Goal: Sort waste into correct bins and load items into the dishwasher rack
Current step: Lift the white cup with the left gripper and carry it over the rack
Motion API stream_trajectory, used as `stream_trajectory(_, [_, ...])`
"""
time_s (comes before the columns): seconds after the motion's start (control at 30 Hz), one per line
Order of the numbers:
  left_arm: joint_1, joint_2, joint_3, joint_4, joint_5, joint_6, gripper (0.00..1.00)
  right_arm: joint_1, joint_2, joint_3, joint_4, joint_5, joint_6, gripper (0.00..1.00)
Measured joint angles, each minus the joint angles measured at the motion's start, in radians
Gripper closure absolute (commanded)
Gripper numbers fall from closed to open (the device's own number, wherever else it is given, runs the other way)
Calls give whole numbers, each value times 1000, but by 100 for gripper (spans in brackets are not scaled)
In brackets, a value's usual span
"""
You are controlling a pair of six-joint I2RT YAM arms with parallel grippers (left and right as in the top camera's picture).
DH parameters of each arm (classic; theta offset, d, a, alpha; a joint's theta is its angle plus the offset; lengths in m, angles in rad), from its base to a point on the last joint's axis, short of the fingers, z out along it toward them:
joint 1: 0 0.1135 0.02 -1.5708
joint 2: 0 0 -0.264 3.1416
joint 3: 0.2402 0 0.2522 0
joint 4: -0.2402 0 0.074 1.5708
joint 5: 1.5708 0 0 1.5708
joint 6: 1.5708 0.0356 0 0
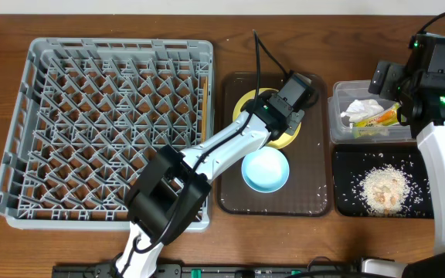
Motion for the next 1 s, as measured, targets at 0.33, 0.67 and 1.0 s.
stream_trajectory(0.33, [0, 0, 0, -7, 0, 0, 94, 0, 0, 0, 0, 0, 0, 1])
stream_trajectory(0.67, [31, -167, 44, -179, 7, -51, 94, 0, 0, 0, 0, 0, 0, 1])
stream_trajectory(1.0, [427, -457, 100, -266, 442, -220, 94, 0, 0, 0, 0, 0, 0, 1])
